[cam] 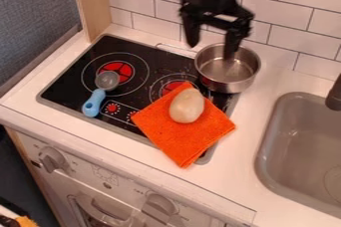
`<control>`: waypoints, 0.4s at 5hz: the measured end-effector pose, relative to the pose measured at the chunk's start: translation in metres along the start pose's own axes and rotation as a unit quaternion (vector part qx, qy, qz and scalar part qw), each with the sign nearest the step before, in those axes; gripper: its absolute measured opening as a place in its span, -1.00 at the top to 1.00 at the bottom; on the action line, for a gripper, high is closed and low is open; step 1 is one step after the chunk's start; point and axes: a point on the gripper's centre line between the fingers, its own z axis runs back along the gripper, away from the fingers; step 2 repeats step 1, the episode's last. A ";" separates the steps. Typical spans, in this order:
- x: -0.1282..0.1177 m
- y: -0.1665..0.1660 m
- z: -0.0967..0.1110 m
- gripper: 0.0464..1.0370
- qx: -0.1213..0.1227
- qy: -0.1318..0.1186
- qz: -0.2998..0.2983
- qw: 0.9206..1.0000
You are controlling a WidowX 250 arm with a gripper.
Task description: Move the pan to the upper right corner of the burner
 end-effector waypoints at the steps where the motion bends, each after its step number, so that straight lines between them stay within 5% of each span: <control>1: -0.008 0.015 -0.003 -0.93 -0.010 0.015 0.019 1.000; 2: -0.008 0.015 -0.003 -0.93 -0.010 0.015 0.019 1.000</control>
